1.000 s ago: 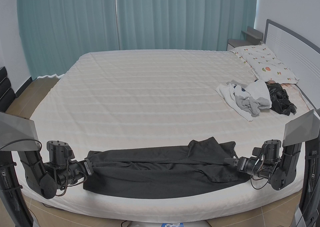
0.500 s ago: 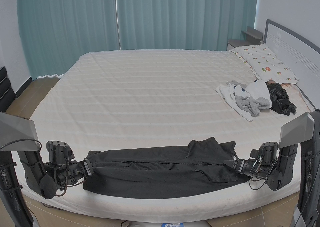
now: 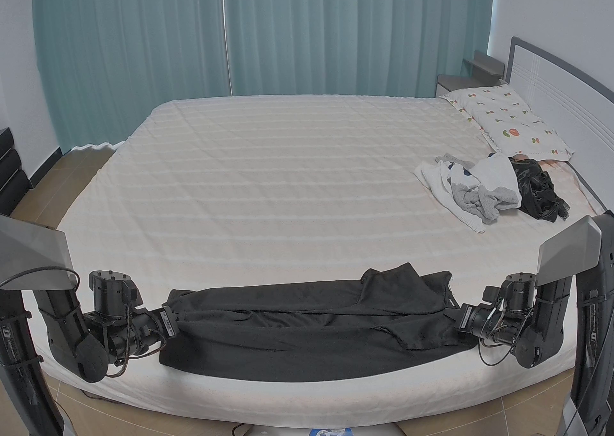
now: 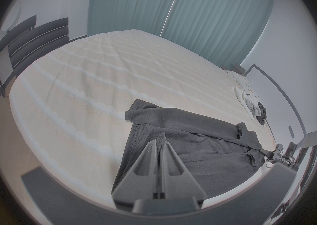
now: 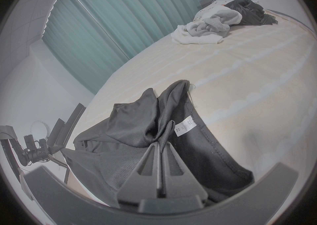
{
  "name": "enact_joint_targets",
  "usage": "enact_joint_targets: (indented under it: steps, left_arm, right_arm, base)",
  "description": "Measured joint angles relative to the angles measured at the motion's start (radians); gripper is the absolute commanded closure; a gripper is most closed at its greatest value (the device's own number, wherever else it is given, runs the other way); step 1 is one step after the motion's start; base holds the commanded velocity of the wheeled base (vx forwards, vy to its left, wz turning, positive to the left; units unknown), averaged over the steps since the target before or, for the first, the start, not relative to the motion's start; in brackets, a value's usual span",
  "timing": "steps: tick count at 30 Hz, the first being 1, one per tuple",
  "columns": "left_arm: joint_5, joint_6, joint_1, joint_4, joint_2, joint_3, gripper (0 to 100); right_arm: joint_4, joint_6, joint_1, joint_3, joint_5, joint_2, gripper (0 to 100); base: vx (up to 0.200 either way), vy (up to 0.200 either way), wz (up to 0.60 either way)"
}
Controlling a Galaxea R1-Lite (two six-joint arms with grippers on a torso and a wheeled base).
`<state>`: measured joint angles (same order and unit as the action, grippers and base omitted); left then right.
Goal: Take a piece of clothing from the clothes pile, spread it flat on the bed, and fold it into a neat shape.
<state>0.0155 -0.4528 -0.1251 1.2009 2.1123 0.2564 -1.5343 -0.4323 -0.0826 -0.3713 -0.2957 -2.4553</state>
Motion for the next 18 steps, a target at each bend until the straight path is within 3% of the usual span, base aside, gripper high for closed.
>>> enact_joint_targets:
  steps: [18]
  left_arm:
    - [0.002,-0.003,0.009,0.005,-0.05,-0.066,100]
  right_arm:
    - [-0.019,-0.008,0.031,0.178,-0.053,0.184,100]
  base:
    - [0.0,0.0,0.0]
